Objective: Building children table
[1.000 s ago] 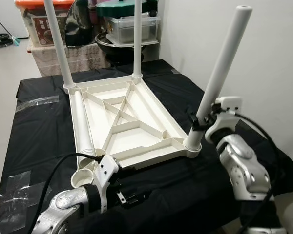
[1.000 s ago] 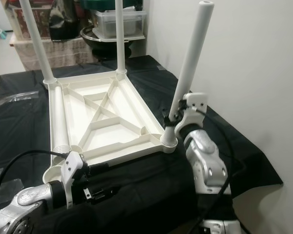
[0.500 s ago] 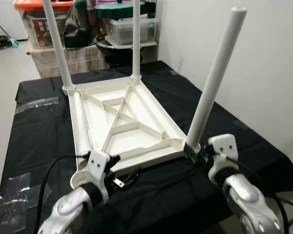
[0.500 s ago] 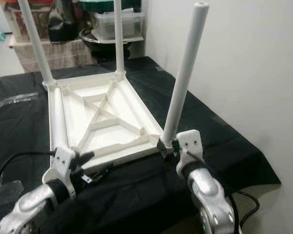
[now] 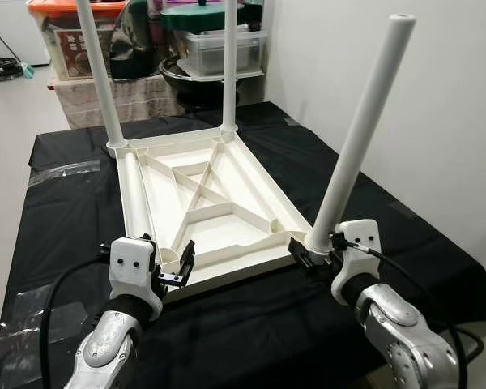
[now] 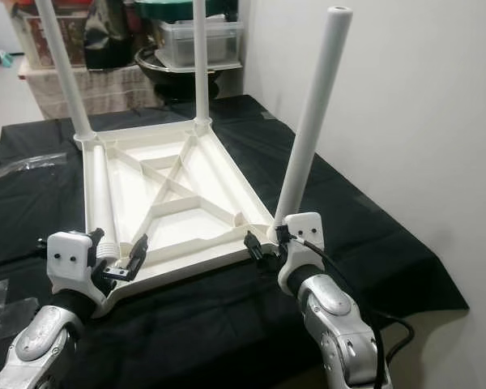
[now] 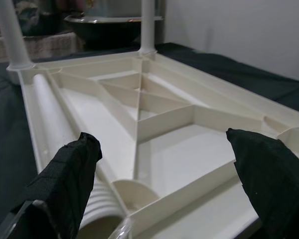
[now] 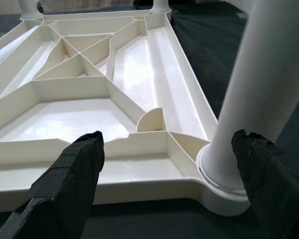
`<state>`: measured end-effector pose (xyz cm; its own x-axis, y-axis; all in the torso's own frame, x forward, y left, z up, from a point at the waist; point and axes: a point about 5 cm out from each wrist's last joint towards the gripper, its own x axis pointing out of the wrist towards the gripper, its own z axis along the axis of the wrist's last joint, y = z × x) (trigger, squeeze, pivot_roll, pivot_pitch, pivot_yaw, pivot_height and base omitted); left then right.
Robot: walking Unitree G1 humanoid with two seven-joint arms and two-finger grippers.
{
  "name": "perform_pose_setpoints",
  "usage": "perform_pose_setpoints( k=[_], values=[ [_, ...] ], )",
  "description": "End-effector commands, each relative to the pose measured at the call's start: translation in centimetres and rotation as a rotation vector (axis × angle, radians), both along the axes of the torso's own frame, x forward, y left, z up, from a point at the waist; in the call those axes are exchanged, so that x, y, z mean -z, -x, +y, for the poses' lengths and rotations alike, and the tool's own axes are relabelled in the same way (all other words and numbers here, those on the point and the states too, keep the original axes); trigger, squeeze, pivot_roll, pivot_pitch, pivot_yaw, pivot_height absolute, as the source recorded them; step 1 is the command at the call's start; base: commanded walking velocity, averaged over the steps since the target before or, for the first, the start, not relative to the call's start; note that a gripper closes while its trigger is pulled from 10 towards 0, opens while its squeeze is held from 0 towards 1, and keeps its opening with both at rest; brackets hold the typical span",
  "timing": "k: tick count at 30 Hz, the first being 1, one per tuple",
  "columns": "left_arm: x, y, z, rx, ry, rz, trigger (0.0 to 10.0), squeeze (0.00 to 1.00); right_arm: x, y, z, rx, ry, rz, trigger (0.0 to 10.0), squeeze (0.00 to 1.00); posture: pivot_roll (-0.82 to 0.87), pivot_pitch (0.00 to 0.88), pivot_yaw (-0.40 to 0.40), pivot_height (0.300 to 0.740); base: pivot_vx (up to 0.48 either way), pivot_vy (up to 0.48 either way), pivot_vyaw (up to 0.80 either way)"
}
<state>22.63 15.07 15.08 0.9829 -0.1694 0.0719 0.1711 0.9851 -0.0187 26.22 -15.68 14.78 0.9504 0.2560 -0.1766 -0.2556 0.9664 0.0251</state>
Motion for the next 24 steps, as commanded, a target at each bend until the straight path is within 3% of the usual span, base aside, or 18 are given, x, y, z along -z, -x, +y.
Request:
perform_pose_setpoints(
  k=[1,7,12,14,19,24],
  values=[
    [0.1,0.2,-0.3,-0.007,-0.001,-0.001,10.0,0.0,-0.4,0.4,0.9,-0.056,-0.039,-0.031,10.0,0.0,0.09,0.0,-0.077,0.74,0.0,0.0,0.0],
    [0.1,0.1,-0.4,-0.021,-0.014,-0.004,10.0,0.0,-0.8,0.2,1.7,-0.101,-0.005,-0.055,10.0,0.0,0.09,0.0,-0.069,0.74,0.0,0.0,0.2],
    [0.0,0.0,-0.3,-0.041,-0.028,-0.01,10.0,0.0,-1.5,-0.8,2.5,-0.109,-0.036,-0.074,10.0,0.0,0.1,0.0,-0.072,0.74,0.0,0.0,0.8],
    [0.0,0.0,-0.1,-0.051,-0.025,-0.008,10.0,0.0,-1.7,-1.0,2.6,-0.136,0.021,-0.099,10.0,0.0,0.1,0.0,-0.074,0.74,0.0,0.0,0.8],
    [0.0,0.0,-0.1,-0.061,-0.016,-0.007,10.0,0.0,-1.4,-1.3,2.5,-0.128,0.026,-0.098,10.0,0.0,0.1,0.0,-0.078,0.74,0.0,0.0,0.8],
    [0.2,-0.1,0.5,-0.098,-0.02,-0.001,10.0,0.0,-1.3,-1.8,2.6,-0.146,0.096,-0.135,10.0,0.0,0.11,0.0,-0.08,0.74,0.0,0.0,0.8]
  ],
)
